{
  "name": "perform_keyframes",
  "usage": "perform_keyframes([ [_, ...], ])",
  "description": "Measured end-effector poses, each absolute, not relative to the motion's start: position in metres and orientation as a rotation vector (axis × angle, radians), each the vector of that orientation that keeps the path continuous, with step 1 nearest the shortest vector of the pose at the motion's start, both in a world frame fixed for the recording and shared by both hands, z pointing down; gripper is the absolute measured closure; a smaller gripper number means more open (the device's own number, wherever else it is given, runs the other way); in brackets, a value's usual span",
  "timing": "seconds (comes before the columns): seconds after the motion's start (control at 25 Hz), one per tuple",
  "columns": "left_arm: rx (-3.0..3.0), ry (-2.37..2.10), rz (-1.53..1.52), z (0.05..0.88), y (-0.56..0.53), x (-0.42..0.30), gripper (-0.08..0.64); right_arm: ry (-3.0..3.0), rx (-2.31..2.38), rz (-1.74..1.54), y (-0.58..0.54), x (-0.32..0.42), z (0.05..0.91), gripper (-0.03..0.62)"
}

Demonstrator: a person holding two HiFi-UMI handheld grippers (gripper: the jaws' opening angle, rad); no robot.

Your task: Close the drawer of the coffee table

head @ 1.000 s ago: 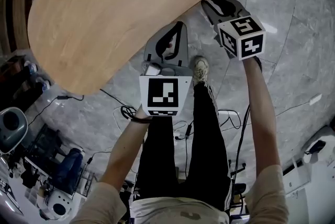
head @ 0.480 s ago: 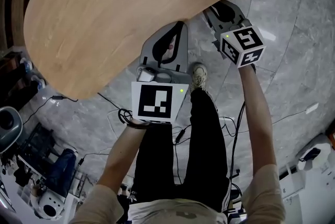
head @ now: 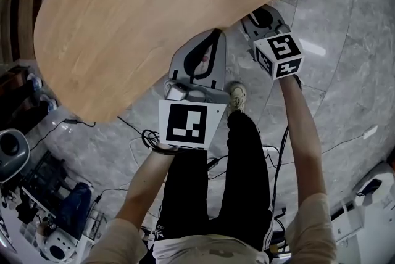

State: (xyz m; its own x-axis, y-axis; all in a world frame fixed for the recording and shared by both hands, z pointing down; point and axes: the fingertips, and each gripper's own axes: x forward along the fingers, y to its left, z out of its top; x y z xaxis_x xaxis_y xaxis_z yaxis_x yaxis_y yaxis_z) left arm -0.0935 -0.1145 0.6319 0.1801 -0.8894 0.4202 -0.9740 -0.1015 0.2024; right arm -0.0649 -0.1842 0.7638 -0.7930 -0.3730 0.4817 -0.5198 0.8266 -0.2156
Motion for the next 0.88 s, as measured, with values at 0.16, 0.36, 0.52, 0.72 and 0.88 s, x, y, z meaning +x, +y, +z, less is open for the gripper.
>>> perform_keyframes([
  [0.16, 2.036, -1.75, 0.273, 0.627, -0.109, -0.096, 0.552, -2.54, 0.654, 0.461, -0.184, -0.066, 0.765, 0.545],
  [0.36, 2.034, -1.744, 0.3, 0.615, -0.103, -0.097, 0.552, -2.467, 0.646, 0.613, -0.178, -0.069, 0.77, 0.545],
  [0.52, 2.036, -1.749, 0.281, 0.581, -0.102, -0.102, 0.552, -2.397, 0.787, 0.756, -0.176, -0.048, 0.758, 0.546],
  [0.72, 2.075, -1.752, 0.252, 0.523, -0.103, -0.105, 0.552, -2.336, 0.95, 0.726, -0.18, -0.026, 0.696, 0.584],
  [0.88, 2.071, -1.772, 0.263, 0.472, -0.102, -0.106, 0.552, -2.398, 1.036, 0.67, -0.179, -0.03, 0.59, 0.586],
])
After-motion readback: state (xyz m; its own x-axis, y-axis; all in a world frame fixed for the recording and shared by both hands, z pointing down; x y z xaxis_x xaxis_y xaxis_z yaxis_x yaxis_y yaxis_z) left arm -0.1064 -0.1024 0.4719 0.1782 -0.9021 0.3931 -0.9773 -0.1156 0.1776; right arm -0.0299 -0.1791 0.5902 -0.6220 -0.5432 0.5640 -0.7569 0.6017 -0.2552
